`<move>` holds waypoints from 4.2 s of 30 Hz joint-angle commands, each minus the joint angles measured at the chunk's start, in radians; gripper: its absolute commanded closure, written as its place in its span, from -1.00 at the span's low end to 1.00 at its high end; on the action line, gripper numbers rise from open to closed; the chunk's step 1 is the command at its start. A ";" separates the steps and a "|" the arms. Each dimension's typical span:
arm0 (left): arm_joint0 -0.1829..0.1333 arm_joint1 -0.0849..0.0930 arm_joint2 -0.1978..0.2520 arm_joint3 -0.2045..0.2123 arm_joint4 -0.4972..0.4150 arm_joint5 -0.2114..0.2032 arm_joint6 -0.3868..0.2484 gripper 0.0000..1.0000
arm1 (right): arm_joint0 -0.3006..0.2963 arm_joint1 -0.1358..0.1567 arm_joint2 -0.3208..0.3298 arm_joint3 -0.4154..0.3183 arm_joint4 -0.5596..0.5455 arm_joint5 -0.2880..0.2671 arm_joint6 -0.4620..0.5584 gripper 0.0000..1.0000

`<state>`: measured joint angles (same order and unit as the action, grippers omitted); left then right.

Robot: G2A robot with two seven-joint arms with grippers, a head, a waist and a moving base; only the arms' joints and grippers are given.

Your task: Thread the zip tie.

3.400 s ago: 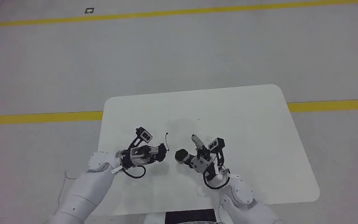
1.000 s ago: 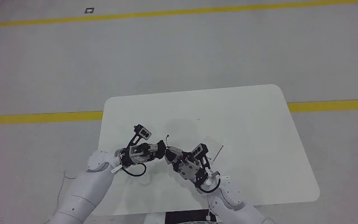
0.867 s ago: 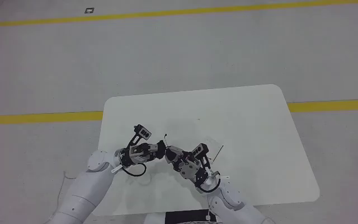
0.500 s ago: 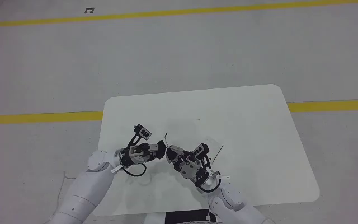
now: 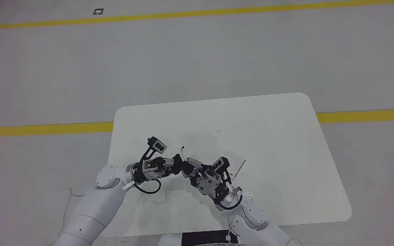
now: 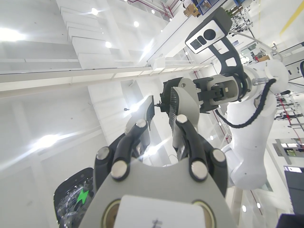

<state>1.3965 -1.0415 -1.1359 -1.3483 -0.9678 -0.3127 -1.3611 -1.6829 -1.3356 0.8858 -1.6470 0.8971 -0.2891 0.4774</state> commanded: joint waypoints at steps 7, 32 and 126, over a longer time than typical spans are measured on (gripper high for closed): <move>0.000 0.000 0.000 0.000 0.000 0.000 0.000 1.00 | 0.004 -0.003 -0.001 0.005 0.008 -0.004 -0.004 0.76; 0.000 0.000 0.000 0.000 0.000 0.000 0.000 1.00 | 0.007 -0.010 0.002 0.012 0.014 -0.009 -0.002 1.00; 0.000 0.000 0.000 0.000 0.000 0.000 0.000 1.00 | 0.004 -0.025 -0.006 0.017 -0.017 -0.038 -0.014 1.00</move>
<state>1.3965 -1.0415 -1.1359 -1.3483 -0.9679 -0.3127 -1.3611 -1.6790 -1.3608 0.8794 -1.6297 0.8815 -0.3260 0.4642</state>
